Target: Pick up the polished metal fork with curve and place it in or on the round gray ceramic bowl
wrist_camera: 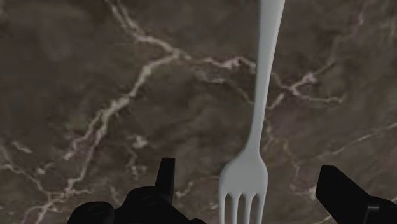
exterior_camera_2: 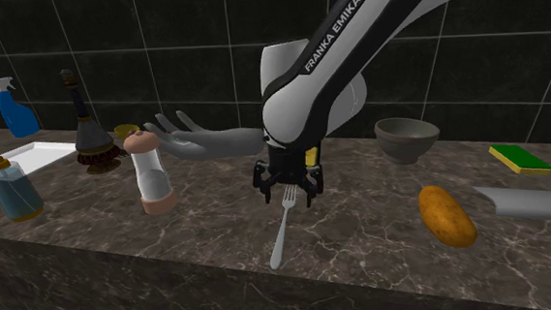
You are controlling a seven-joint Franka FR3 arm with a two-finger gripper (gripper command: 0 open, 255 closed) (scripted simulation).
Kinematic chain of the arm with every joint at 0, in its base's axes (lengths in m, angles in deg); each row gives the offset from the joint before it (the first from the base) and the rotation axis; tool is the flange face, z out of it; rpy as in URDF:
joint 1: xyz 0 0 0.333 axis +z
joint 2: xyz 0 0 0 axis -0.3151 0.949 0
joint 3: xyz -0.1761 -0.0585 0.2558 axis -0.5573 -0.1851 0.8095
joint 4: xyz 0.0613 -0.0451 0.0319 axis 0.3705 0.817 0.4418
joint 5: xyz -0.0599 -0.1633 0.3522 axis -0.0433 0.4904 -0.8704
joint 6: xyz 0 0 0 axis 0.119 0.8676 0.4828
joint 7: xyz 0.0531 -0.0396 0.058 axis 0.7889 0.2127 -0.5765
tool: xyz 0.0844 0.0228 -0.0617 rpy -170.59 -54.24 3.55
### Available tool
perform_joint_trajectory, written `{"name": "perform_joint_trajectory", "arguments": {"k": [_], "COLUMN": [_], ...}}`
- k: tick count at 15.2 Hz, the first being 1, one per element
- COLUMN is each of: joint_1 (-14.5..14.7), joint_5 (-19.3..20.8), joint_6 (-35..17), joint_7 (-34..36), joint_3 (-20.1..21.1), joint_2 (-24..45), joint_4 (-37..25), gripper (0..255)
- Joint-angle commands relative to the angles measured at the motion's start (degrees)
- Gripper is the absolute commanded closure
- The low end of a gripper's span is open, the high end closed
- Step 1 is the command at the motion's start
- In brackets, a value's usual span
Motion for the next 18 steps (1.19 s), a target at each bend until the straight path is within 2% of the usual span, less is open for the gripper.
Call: {"name": "perform_joint_trajectory", "arguments": {"k": [1, 4, 5, 14, 18], "joint_1": [0.03, 0.04, 0.04, 0.01, -0.53], "joint_5": [0.06, 0.06, 0.06, 0.07, -1.30], "joint_6": [-0.08, -0.08, -0.08, -0.08, 2.34], "joint_7": [0.05, 0.05, 0.05, 0.06, -0.97], "joint_3": [-0.03, -0.03, -0.03, -0.01, 0.76], "joint_2": [0.12, 0.12, 0.12, 0.12, -2.29], "joint_4": [-0.05, -0.05, -0.05, -0.04, -0.17], "gripper": [0, 0, 255, 255, 255]}}
